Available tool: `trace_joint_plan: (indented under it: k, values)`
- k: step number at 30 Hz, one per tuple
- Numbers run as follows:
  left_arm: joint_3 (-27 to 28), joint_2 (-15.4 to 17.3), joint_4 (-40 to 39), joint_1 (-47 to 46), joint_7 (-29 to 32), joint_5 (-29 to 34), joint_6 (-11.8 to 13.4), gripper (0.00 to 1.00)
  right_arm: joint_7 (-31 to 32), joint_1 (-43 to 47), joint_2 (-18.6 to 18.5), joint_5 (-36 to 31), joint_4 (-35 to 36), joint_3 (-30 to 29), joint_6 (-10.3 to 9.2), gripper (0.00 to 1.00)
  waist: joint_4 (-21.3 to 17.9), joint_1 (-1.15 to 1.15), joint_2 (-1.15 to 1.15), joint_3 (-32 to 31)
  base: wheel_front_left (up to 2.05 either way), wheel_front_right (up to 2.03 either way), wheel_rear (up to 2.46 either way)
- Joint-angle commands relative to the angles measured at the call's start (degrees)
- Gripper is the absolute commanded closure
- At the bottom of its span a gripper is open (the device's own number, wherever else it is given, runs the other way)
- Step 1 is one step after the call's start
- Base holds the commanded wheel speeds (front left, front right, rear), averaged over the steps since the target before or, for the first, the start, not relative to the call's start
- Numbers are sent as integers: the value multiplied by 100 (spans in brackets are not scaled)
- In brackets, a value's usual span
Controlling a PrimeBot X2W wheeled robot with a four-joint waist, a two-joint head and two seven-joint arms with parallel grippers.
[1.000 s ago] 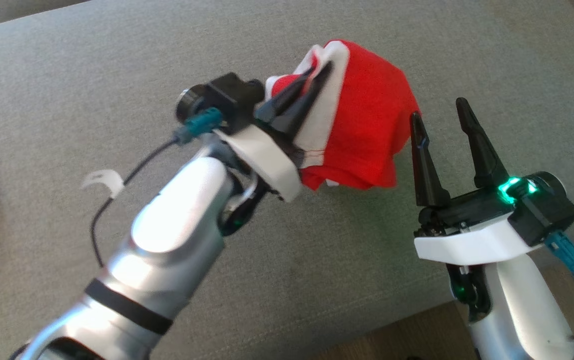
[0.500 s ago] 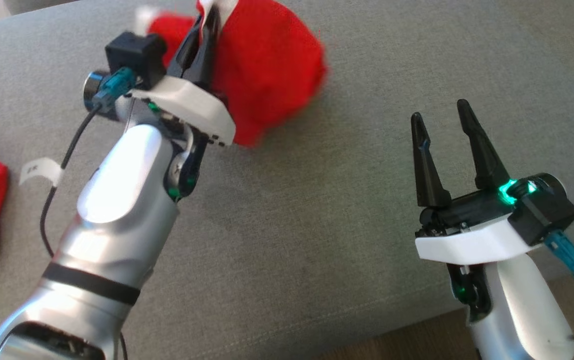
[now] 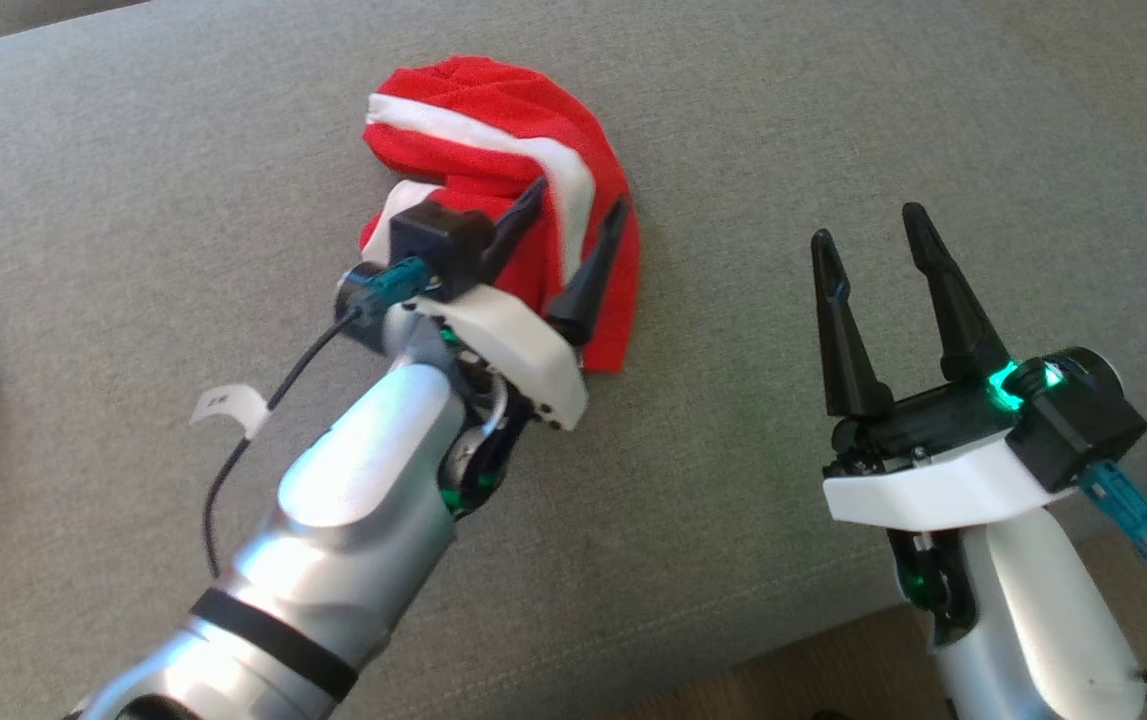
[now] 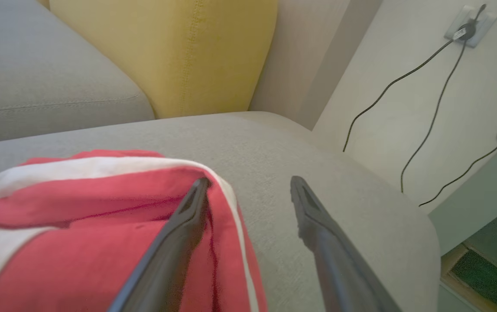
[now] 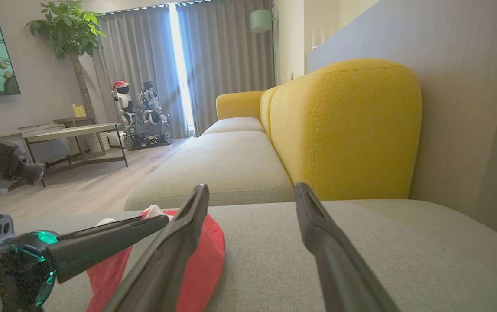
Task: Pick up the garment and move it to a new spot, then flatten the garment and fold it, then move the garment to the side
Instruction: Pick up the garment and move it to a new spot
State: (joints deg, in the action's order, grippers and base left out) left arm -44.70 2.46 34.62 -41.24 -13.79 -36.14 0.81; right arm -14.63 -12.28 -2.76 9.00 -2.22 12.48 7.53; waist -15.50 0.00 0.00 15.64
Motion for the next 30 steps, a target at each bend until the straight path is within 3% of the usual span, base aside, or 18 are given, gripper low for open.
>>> trace_joint_plan:
  k: [1,8,14,20,25,30]
  values:
    - [109,45,-249,-291,-73,-43,39,0,-37,-133,-11,34,177,89,-4,0,13,0,0,2,0,0,0]
    - [607,94,-588,-489,-117,2,334,0,-37,-57,-11,-14,117,-33,-4,0,378,0,0,-114,0,0,0]
    - [1487,559,-1443,-95,-119,474,459,0,-37,21,-11,-115,-4,-96,-4,0,866,0,0,-350,0,0,0]
    - [2309,927,-2317,995,-120,975,498,0,-37,217,-11,-295,-201,-170,-4,0,1382,0,0,-648,0,0,0]
    - [2983,870,-2888,2283,-120,1284,323,0,-37,466,-11,-398,-320,-356,-4,0,1737,0,0,-887,0,0,0]
    - [3449,490,-3072,3277,-120,1697,194,0,-37,693,-11,-484,-434,-509,-4,0,1973,0,0,-1107,0,0,0]
